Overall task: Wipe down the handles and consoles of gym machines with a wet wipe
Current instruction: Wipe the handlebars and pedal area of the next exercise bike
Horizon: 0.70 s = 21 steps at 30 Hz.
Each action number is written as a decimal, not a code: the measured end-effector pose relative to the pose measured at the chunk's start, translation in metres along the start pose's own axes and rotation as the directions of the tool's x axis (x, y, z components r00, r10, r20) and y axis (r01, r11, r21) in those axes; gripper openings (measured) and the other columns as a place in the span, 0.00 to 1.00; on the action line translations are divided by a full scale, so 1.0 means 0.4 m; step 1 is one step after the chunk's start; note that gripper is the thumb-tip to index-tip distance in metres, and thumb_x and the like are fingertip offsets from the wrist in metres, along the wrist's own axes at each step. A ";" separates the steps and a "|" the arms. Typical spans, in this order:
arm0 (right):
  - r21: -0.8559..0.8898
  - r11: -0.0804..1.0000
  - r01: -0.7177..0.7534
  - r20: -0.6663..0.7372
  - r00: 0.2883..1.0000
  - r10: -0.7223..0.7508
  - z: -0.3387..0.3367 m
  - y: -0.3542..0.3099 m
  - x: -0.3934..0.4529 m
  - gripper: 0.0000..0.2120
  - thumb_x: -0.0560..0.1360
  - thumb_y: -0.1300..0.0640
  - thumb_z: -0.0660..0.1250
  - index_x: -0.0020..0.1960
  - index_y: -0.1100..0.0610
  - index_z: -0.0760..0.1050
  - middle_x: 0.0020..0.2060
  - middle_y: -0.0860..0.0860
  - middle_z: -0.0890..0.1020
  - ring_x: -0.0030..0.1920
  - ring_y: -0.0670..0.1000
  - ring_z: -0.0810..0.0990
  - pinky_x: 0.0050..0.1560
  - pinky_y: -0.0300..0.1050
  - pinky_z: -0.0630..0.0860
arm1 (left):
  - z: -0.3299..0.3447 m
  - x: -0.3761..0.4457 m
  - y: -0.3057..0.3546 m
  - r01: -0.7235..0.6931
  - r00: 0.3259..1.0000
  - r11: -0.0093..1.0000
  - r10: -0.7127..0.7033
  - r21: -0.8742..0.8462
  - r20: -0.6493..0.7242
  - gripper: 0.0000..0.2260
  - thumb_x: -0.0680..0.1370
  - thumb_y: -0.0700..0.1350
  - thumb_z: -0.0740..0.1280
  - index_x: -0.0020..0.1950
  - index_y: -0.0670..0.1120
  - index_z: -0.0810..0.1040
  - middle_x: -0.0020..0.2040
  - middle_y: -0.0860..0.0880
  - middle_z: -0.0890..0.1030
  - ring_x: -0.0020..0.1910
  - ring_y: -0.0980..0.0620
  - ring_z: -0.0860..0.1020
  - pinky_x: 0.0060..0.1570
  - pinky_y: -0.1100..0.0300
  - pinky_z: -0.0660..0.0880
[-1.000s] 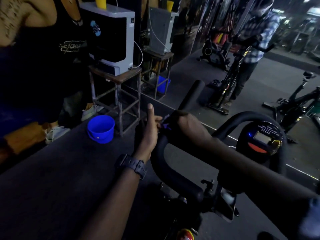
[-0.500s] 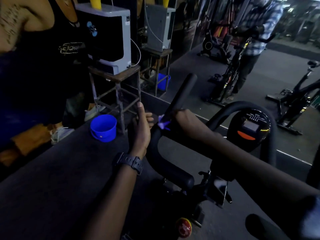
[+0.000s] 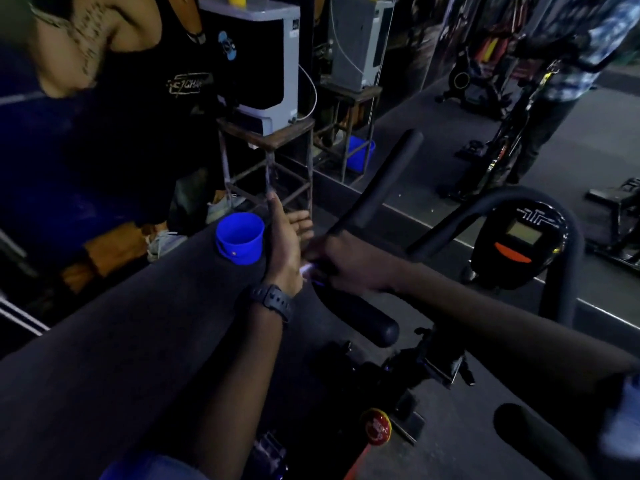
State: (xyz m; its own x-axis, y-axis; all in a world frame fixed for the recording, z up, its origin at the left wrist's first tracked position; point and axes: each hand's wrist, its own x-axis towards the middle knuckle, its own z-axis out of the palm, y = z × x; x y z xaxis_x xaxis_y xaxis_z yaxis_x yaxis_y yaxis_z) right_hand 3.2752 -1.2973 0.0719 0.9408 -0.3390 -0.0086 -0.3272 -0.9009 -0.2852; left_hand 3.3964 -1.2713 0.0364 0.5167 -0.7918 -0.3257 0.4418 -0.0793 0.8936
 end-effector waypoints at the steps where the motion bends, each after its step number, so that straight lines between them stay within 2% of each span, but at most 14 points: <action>1: 0.065 0.996 0.064 0.044 0.997 -0.067 -0.008 0.001 -0.028 0.06 0.76 0.58 0.66 0.47 0.58 0.81 0.43 0.46 0.83 0.44 0.45 0.81 0.47 0.42 0.76 | -0.011 0.002 0.001 -0.002 1.000 0.999 0.001 0.039 0.017 0.36 0.81 0.68 0.44 0.54 0.42 0.80 0.52 0.43 0.83 0.50 0.46 0.80 0.46 0.55 0.76; 2: 0.088 0.991 0.101 0.043 0.994 -0.105 -0.019 0.018 -0.039 0.06 0.76 0.59 0.67 0.48 0.57 0.82 0.43 0.43 0.83 0.45 0.40 0.81 0.48 0.38 0.76 | -0.018 -0.002 0.001 -0.009 0.999 0.997 0.005 0.071 0.044 0.36 0.81 0.68 0.44 0.54 0.43 0.81 0.51 0.44 0.83 0.50 0.47 0.81 0.48 0.55 0.76; 3: 0.066 0.993 0.097 0.009 0.995 -0.098 -0.037 0.031 -0.036 0.07 0.76 0.58 0.67 0.49 0.57 0.83 0.44 0.44 0.83 0.46 0.40 0.81 0.48 0.38 0.76 | -0.018 -0.007 0.001 -0.021 0.997 0.995 0.015 0.096 0.070 0.36 0.82 0.68 0.44 0.54 0.42 0.81 0.50 0.45 0.84 0.48 0.48 0.81 0.46 0.57 0.76; 5: 0.004 0.999 0.050 -0.116 0.992 -0.049 -0.055 0.054 -0.014 0.09 0.76 0.55 0.66 0.50 0.58 0.83 0.46 0.51 0.84 0.47 0.47 0.82 0.48 0.45 0.76 | -0.007 -0.022 -0.002 -0.031 0.996 0.993 0.021 0.110 0.090 0.36 0.82 0.67 0.45 0.57 0.39 0.80 0.48 0.44 0.84 0.44 0.51 0.81 0.40 0.61 0.76; 6: 0.038 0.999 0.032 -0.143 0.989 -0.026 -0.051 0.054 -0.009 0.08 0.77 0.57 0.66 0.49 0.58 0.82 0.45 0.51 0.83 0.46 0.45 0.80 0.47 0.45 0.76 | -0.001 -0.027 -0.002 -0.034 0.995 0.994 0.024 0.106 0.093 0.37 0.82 0.67 0.45 0.58 0.38 0.80 0.48 0.43 0.84 0.43 0.52 0.81 0.38 0.62 0.77; 8: 0.140 0.986 0.096 -0.094 0.992 -0.083 -0.020 0.021 -0.048 0.05 0.76 0.63 0.68 0.48 0.57 0.83 0.43 0.44 0.81 0.44 0.35 0.76 0.47 0.36 0.72 | 0.006 -0.027 0.002 -0.034 0.994 0.991 0.021 0.126 0.104 0.37 0.82 0.67 0.44 0.57 0.38 0.80 0.49 0.43 0.84 0.43 0.51 0.81 0.39 0.61 0.76; 10: 0.197 0.966 0.164 0.014 0.985 -0.170 -0.021 -0.018 -0.144 0.08 0.75 0.65 0.69 0.48 0.55 0.83 0.44 0.39 0.78 0.45 0.33 0.75 0.47 0.27 0.67 | 0.003 -0.022 0.005 -0.046 0.993 0.984 0.027 0.169 0.115 0.38 0.82 0.66 0.42 0.58 0.40 0.81 0.48 0.45 0.84 0.44 0.52 0.80 0.42 0.60 0.72; 12: 0.200 0.969 0.147 0.060 0.985 -0.161 -0.043 -0.029 -0.220 0.08 0.75 0.64 0.69 0.49 0.53 0.84 0.47 0.38 0.77 0.47 0.33 0.75 0.46 0.24 0.65 | 0.000 -0.019 0.002 -0.072 0.992 0.981 0.051 0.179 0.115 0.37 0.82 0.66 0.41 0.57 0.41 0.81 0.48 0.46 0.84 0.45 0.53 0.80 0.43 0.61 0.71; 13: 0.205 0.968 0.142 0.043 0.987 -0.154 -0.049 -0.019 -0.238 0.08 0.76 0.63 0.70 0.50 0.52 0.84 0.48 0.37 0.77 0.48 0.33 0.76 0.46 0.25 0.66 | 0.003 -0.018 -0.001 -0.091 0.991 0.980 0.072 0.179 0.110 0.37 0.82 0.66 0.41 0.56 0.42 0.81 0.48 0.45 0.84 0.45 0.52 0.80 0.44 0.60 0.71; 15: 0.180 0.979 0.098 -0.094 0.992 -0.082 -0.040 0.002 -0.204 0.06 0.78 0.58 0.69 0.52 0.52 0.84 0.49 0.38 0.78 0.49 0.33 0.77 0.48 0.26 0.68 | 0.010 -0.016 -0.009 -0.118 0.991 0.976 0.103 0.183 0.090 0.37 0.82 0.66 0.43 0.54 0.42 0.82 0.50 0.44 0.84 0.45 0.52 0.80 0.44 0.61 0.72; 17: 0.182 0.983 0.012 -0.223 0.974 0.029 -0.011 0.015 -0.129 0.06 0.78 0.57 0.68 0.50 0.56 0.84 0.47 0.44 0.81 0.47 0.37 0.77 0.49 0.33 0.73 | 0.024 -0.019 -0.012 -0.110 0.992 0.977 0.097 0.184 0.075 0.37 0.83 0.65 0.44 0.56 0.39 0.82 0.48 0.44 0.83 0.41 0.54 0.79 0.37 0.67 0.73; 19: 0.255 0.965 -0.059 -0.254 0.959 0.126 0.016 -0.001 -0.095 0.04 0.76 0.59 0.70 0.46 0.58 0.83 0.41 0.41 0.80 0.44 0.40 0.75 0.50 0.39 0.73 | 0.028 -0.022 -0.013 -0.104 0.993 0.975 0.091 0.196 0.071 0.36 0.83 0.65 0.44 0.55 0.39 0.82 0.47 0.45 0.82 0.41 0.54 0.78 0.35 0.67 0.72; 21: 0.281 0.959 -0.045 -0.248 0.962 0.118 0.026 -0.021 -0.141 0.04 0.76 0.58 0.71 0.45 0.56 0.84 0.45 0.39 0.79 0.47 0.39 0.77 0.50 0.37 0.72 | 0.025 -0.018 -0.014 -0.124 0.991 0.969 0.111 0.216 0.071 0.36 0.83 0.65 0.44 0.54 0.39 0.82 0.48 0.44 0.83 0.42 0.54 0.78 0.40 0.64 0.71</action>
State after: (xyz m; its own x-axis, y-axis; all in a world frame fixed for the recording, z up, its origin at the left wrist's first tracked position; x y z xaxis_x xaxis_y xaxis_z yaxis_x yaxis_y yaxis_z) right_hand 3.2259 -1.2680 0.0647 0.8441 -0.4992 0.1956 -0.3309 -0.7721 -0.5426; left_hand 3.3829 -1.2711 0.0368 0.5089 -0.8368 -0.2020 0.2055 -0.1097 0.9725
